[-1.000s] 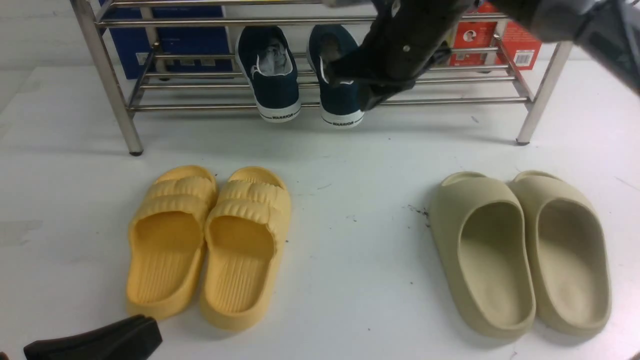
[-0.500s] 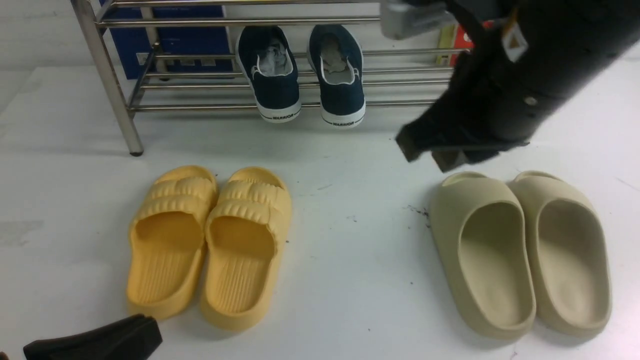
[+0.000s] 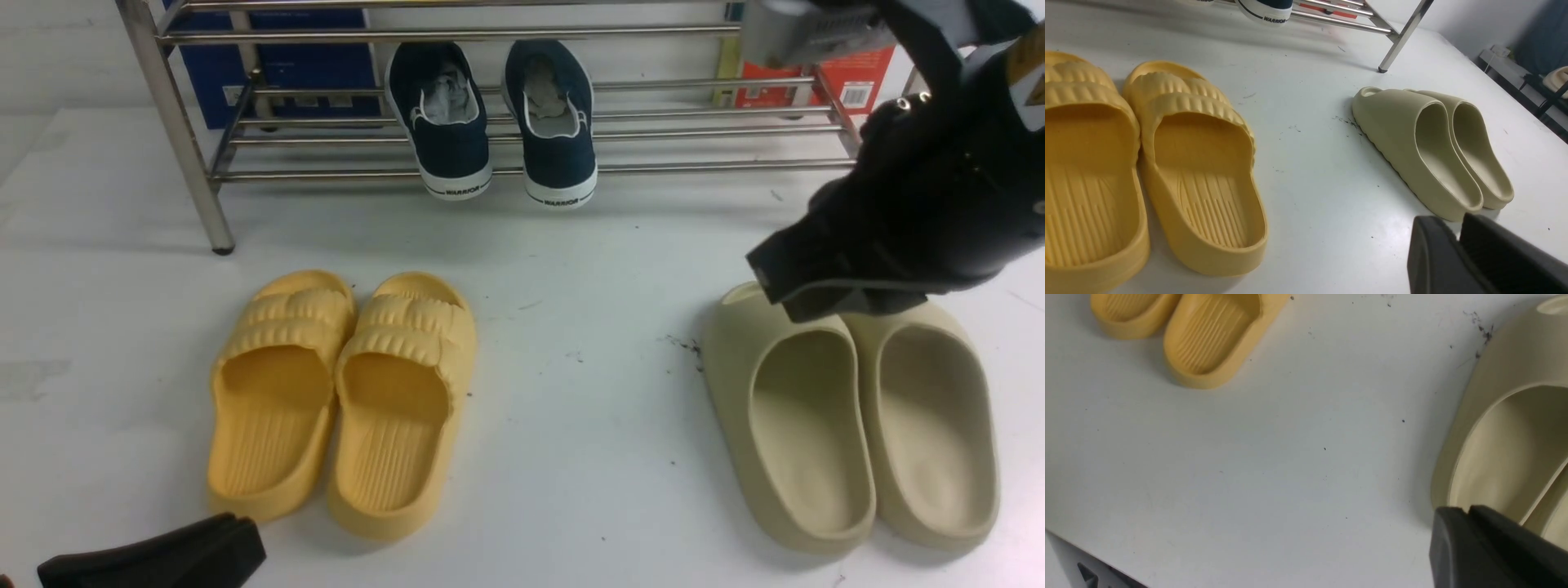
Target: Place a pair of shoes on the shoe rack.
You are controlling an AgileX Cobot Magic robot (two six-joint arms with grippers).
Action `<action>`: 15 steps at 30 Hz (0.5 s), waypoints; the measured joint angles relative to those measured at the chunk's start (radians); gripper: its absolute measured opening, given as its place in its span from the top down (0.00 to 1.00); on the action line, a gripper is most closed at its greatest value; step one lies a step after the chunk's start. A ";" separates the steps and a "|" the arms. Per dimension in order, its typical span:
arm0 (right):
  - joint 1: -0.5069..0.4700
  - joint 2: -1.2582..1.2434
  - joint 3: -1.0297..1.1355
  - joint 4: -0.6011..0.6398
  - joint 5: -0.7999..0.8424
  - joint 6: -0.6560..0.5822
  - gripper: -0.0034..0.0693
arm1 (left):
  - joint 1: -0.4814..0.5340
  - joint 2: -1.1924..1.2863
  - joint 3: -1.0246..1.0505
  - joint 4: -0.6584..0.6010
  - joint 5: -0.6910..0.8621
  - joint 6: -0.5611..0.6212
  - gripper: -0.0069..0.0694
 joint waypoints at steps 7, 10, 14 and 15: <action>0.000 -0.019 0.031 -0.012 -0.008 -0.037 0.88 | 0.000 0.000 0.000 0.000 0.000 0.000 0.75; -0.017 -0.102 0.154 -0.008 -0.034 -0.124 0.95 | 0.000 0.000 0.000 0.000 0.000 -0.001 0.75; -0.186 -0.423 0.519 0.024 -0.277 -0.296 0.96 | 0.000 0.000 0.000 0.000 0.000 -0.001 0.74; -0.238 -0.484 0.593 0.029 -0.328 -0.322 0.96 | 0.000 0.000 0.000 0.000 0.000 -0.001 0.74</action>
